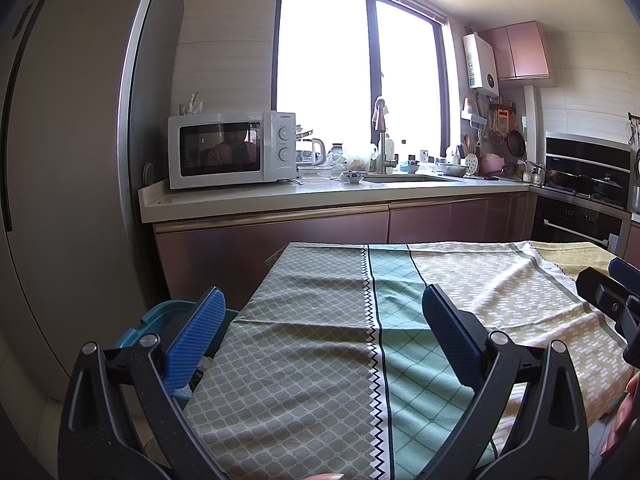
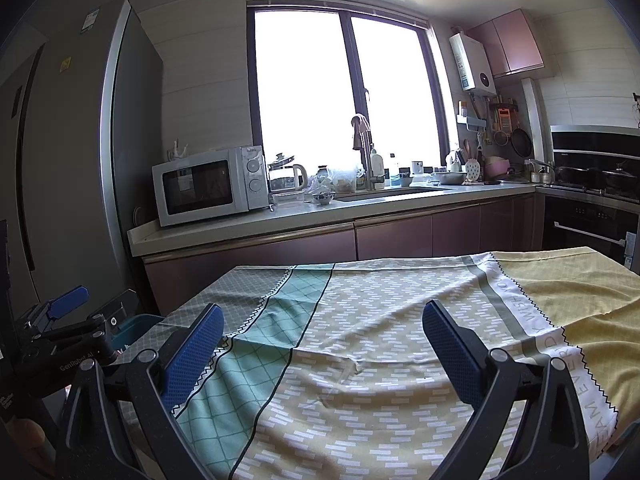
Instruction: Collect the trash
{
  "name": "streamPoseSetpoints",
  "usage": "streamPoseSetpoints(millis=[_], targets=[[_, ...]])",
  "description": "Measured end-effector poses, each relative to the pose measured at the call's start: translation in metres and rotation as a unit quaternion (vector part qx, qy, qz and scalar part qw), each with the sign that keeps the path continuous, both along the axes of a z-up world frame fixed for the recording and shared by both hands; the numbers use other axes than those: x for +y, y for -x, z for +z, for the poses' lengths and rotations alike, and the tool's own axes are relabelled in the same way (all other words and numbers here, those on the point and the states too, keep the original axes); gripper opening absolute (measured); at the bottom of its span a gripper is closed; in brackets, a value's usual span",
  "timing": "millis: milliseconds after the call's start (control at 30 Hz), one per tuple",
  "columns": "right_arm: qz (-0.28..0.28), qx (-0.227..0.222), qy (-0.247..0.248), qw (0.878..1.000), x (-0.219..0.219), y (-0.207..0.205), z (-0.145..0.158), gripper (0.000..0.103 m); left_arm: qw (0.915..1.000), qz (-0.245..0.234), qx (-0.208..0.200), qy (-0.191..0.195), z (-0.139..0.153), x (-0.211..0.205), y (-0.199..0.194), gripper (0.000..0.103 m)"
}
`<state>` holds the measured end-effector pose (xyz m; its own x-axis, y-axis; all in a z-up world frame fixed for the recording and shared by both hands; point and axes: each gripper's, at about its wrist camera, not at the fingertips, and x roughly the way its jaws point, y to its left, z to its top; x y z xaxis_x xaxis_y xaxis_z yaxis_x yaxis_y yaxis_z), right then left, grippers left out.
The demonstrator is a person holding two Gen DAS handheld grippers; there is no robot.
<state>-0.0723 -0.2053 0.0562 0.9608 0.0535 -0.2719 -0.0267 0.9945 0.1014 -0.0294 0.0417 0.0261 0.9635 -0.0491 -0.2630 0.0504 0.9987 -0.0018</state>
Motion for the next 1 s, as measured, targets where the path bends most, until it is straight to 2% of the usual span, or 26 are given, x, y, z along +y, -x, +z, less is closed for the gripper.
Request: streamPoseSetpoints(millis=[467,733,833,1000], targets=[[0.0,0.003,-0.002,1.0,-0.003,-0.003,0.0,0.096,1.0,-0.004,0.004,0.004,-0.004,-0.006,0.001,0.097],[0.0,0.005,-0.006,1.0,-0.009,-0.007,-0.001,0.096,0.9997,-0.019,0.015,-0.006,-0.006,-0.02,-0.007,0.097],[-0.001,0.011,-0.006,1.0,-0.014,-0.011,-0.003,0.096,0.9989,-0.023,0.041,0.001,-0.009,-0.022,-0.018,0.097],[-0.015,0.043,-0.007,0.999,-0.045,-0.029,-0.008,0.096,0.9929,-0.023,0.117,0.008,-0.02,-0.028,-0.063,0.097]])
